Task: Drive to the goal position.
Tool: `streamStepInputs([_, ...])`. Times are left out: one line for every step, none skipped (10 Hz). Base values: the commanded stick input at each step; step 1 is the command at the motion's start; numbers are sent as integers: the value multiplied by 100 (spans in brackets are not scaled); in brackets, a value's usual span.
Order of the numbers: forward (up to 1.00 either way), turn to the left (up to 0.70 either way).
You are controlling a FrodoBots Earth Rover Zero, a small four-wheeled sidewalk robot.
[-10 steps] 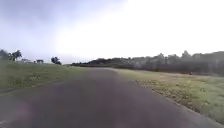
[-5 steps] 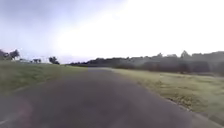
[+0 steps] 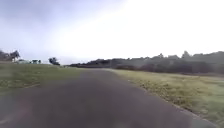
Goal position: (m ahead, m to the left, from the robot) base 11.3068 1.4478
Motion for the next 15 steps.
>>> streamStepInputs([100, 27])
streamStepInputs([100, 27])
streamStepInputs([100, 23])
streamStepInputs([100, 2])
streamStepInputs([100, 0])
streamStepInputs([100, 0])
streamStepInputs([100, 0])
streamStepInputs([100, 0])
streamStepInputs([100, 0])
streamStepInputs([100, 0])
streamStepInputs([100, 0])
streamStepInputs([100, 0])
streamStepInputs([100, 0])
streamStepInputs([100, 0])
streamStepInputs([100, 0])
